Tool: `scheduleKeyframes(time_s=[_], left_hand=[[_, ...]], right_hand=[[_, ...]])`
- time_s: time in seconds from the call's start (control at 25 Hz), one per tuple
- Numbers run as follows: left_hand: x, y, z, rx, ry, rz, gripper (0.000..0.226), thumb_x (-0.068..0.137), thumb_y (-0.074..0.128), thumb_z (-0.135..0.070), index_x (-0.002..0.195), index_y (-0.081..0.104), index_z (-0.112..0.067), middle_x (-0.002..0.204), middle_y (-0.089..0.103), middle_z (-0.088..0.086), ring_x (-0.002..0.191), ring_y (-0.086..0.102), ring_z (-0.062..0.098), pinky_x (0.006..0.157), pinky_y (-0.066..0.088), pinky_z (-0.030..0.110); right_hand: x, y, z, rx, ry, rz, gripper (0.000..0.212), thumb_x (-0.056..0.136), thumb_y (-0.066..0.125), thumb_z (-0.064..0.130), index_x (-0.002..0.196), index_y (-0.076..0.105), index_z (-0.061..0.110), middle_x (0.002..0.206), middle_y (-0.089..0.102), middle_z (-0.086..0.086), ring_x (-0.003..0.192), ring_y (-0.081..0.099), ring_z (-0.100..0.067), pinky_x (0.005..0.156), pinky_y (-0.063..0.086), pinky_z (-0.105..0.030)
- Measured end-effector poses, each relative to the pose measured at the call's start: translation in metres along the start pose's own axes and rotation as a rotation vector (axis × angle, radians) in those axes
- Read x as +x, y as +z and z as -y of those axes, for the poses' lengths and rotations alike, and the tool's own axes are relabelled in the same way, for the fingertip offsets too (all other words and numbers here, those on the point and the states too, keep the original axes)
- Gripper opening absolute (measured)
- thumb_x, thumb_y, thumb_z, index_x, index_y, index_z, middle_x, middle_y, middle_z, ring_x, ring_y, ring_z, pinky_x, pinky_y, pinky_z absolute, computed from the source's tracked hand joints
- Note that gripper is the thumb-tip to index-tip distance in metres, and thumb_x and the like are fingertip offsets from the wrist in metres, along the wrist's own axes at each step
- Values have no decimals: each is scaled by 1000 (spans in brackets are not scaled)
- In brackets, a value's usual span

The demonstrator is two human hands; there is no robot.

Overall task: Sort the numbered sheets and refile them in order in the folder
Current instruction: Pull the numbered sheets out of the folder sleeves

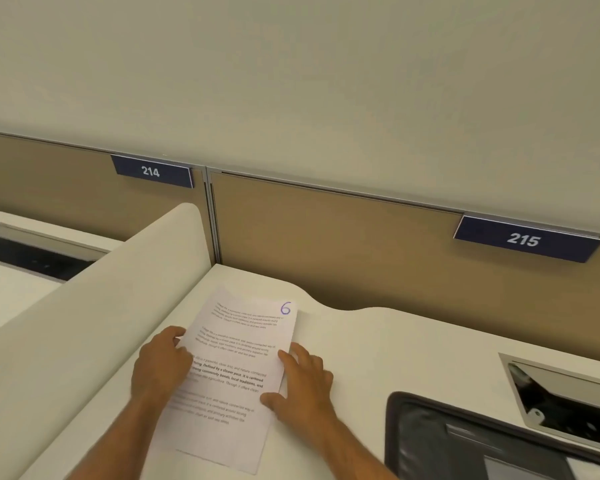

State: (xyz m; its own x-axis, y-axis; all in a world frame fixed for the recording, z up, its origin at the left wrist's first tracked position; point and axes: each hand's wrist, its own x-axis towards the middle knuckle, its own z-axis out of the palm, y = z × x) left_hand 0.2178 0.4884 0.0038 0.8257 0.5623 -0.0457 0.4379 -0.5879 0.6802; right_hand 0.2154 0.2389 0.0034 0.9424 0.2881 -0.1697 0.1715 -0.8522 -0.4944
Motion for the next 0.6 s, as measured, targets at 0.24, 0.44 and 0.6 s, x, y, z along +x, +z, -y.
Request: scheduleKeyframes(time_s=[0.24,0.44,0.6], left_hand=[[15,20,6,516,355,-160,67,74,81,-29,134,58,-10,140,54,15,123,48,41,94,37,56],[21,32,10,538,360,-78,71,83,34,-64,131,62,-20,139,58,1,130,49,29,103,36,53],[29,42,18,502,332,42,83,87,22,-72,156,29,-26,165,22,-5,152,17,20,121,10,51]], right_hand=[[22,16,-1,-181,-69,-85,62,96,40,64,151,36,35,165,19,13,148,13,-24,116,11,-45],[39,20,0,-230,-99,-121,62,99,25,65,153,30,34,166,15,11,152,6,-27,118,5,-50],[41,28,-1,-285,-109,-91,90,82,1,81,159,9,34,168,-4,8,154,-9,-28,120,-10,-56]])
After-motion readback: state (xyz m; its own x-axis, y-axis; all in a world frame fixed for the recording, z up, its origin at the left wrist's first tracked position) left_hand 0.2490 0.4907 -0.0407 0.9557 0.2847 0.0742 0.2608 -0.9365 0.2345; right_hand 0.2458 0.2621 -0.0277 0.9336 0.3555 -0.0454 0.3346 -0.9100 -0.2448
